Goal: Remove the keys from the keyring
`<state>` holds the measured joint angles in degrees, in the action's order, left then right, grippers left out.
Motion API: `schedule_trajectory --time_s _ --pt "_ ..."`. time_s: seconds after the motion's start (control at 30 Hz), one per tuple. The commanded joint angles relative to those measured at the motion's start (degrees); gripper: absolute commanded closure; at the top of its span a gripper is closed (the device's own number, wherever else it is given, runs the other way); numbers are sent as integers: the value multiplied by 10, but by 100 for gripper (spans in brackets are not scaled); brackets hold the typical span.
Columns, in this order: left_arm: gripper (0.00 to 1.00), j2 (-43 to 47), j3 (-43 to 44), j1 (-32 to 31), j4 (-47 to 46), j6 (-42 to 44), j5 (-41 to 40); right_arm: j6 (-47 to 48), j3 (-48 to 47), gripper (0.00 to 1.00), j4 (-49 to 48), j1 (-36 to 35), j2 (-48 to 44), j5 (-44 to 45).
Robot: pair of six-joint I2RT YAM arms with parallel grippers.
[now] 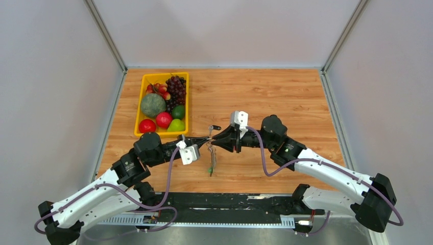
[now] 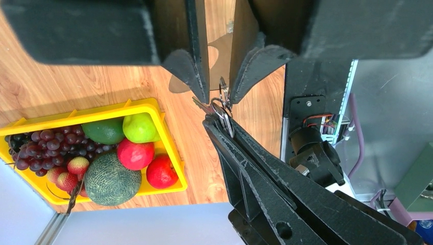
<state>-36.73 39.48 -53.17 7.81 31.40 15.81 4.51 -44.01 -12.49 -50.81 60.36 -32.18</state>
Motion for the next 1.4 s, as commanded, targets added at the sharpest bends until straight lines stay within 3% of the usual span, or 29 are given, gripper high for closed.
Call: schedule_trajectory --time_s 0.0,0.1,0.37,0.57,1.37 --pt "100 16 1 -2 -44 7 -4 6 -15 74 11 0 0 -5" --pt "100 16 1 -2 -44 8 -3 8 -15 73 14 0 -2 -1" --pt "100 16 0 -2 -45 8 -1 7 -21 92 18 1 4 -14" --pt "100 15 -1 -2 -45 8 1 0 -34 83 17 0 15 -24" --pt "100 13 -3 -1 -44 10 2 -2 -33 83 14 0 -3 -27"
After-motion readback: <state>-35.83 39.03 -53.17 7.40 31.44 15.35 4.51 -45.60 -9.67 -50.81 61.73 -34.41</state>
